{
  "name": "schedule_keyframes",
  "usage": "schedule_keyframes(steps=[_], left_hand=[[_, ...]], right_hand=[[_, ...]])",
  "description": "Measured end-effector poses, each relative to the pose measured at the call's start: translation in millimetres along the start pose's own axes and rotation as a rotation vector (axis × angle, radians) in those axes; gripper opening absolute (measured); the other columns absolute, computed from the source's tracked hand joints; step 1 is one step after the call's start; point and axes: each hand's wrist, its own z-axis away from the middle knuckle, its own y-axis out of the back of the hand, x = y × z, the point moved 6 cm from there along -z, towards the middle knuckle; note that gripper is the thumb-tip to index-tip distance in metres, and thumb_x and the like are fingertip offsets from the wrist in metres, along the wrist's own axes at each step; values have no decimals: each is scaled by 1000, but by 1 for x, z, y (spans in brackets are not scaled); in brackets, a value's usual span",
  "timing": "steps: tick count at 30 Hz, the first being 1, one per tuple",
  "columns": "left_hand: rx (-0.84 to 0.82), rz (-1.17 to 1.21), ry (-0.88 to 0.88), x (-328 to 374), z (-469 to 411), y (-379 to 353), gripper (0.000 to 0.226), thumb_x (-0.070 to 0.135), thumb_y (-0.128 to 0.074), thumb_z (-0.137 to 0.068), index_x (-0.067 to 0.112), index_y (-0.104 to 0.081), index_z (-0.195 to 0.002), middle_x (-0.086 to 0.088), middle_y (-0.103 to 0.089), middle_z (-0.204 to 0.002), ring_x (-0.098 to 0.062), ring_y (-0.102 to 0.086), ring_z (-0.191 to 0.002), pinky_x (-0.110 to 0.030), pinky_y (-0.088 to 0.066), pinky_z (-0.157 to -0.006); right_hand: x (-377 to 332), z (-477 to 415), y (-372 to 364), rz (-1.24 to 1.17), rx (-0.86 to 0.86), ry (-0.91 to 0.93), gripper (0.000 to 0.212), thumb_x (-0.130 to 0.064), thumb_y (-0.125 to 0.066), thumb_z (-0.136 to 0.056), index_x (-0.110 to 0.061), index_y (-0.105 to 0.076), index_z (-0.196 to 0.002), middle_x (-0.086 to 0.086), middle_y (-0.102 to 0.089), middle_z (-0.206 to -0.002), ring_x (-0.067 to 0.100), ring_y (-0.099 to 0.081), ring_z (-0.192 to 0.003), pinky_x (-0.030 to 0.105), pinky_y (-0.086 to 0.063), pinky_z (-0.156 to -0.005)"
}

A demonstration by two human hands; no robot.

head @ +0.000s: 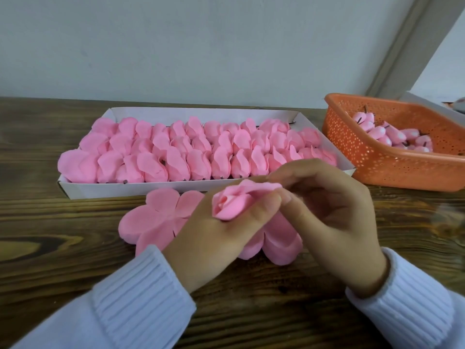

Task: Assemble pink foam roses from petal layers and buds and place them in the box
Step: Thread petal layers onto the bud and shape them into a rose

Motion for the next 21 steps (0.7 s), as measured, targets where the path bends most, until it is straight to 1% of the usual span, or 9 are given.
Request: schedule_keyframes(steps=[2,6,7,9,11,15,18,20,21], left_hand=[[39,50,19,-2,-1,3,24,56,-52,-79,40,-70,-85,12,-68,-63,-1,-64,-62,-13,-48,-57],[221,131,135,-16,-1,14,34,67,-56,-63,40,-71,-77,17,-72,-82,2,-67,-83,-21,-54,-75],[225,186,140,-16,-1,14,36,67,-61,-61,37,-71,-78,12,-74,-91,-2,-68,-93,-29,-54,-83],[170,315,139,-15,-3,10,52,72,-72,-58,28,-72,-85,-5,-72,-108,-20,-66,-109,-45,-47,-98],[124,364,126,-12,-4,8,61,76,-71,-54,24,-72,-88,-12,-69,-115,-28,-62,-115,-50,-41,-104],[42,338,91,-9,-3,-2,48,75,-67,-60,34,-72,-84,-2,-70,-114,-23,-65,-110,-50,-49,-96],[13,226,80,-7,-2,-3,55,70,-69,-63,30,-71,-101,-2,-71,-110,-19,-67,-104,-42,-55,-88],[-26,215,90,-7,-2,-4,50,48,-77,-67,23,-67,-108,-4,-71,-107,-18,-68,-102,-33,-56,-85],[-74,243,95,-5,-3,-5,43,36,-75,-70,20,-66,-109,-3,-72,-103,-17,-68,-100,-30,-55,-84]], right_hand=[[3,0,2,-27,35,-7,12,-11,-59,-88,-16,-61,-99,-3,-67,-91,16,-66,-84,29,-52,-75],[17,0,0,-179,68,-167,19,-11,-60,-81,-12,-51,-98,2,-58,-93,14,-60,-89,32,-48,-78],[21,1,-1,-224,58,-229,23,-7,-63,-80,-11,-50,-97,0,-59,-92,13,-60,-89,32,-49,-78],[29,3,-8,-337,1,-354,25,-3,-62,-79,-10,-48,-99,-5,-66,-90,9,-64,-90,28,-51,-79],[34,6,-17,-452,-85,-456,27,-6,-64,-81,-8,-49,-103,-4,-70,-93,11,-65,-92,24,-51,-79],[38,13,-29,-573,-112,-564,35,-15,-73,-77,-10,-54,-106,10,-69,-98,24,-65,-94,35,-54,-84],[43,15,-30,-617,-89,-626,36,-11,-72,-78,-6,-55,-109,17,-69,-101,30,-64,-95,40,-53,-85],[45,13,-30,-684,-116,-685,40,-12,-68,-76,-2,-55,-112,20,-67,-100,33,-61,-93,38,-53,-82],[44,12,-31,-724,-148,-721,44,-13,-67,-76,1,-53,-115,24,-63,-100,35,-58,-92,36,-53,-78]])
